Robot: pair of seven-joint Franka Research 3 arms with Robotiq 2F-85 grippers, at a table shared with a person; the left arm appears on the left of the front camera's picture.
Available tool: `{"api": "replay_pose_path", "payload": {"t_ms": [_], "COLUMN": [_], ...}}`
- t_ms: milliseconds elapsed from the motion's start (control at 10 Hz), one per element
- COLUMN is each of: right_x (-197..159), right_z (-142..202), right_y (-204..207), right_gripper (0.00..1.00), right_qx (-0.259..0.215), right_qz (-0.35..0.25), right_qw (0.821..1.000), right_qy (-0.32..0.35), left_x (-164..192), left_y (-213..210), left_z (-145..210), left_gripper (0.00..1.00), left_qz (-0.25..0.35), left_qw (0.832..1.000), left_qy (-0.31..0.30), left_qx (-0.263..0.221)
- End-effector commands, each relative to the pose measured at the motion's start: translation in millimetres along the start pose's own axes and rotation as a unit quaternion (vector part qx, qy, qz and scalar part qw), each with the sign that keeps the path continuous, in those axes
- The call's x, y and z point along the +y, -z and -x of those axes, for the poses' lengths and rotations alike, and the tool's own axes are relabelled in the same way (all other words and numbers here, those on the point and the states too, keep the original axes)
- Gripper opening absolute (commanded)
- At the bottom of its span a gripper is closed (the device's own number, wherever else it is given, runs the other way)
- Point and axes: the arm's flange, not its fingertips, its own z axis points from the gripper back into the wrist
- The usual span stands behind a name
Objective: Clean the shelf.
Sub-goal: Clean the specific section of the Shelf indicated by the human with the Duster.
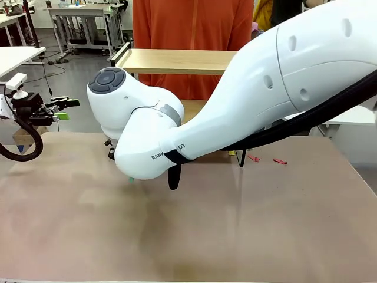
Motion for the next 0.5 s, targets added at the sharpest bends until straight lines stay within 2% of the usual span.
{"api": "replay_pose_path", "payload": {"t_ms": [0,400], "right_x": [5.9,7.8], "right_z": [2.3,1.1], "right_y": [10.9,36.9], "right_gripper": [0.13,0.13], "right_qx": [-0.019,0.031], "right_qz": [-0.007,-0.006], "right_qw": [1.0,0.999], "right_qy": [0.002,-0.02], "left_x": [0.3,0.3], "left_y": [1.5,1.5], "left_z": [-3.2,-3.2], "left_gripper": [1.0,1.0], "left_qz": [0.002,0.002], "left_qw": [1.0,1.0], "left_qy": [0.003,0.003], "left_qx": [-0.002,-0.002]}}
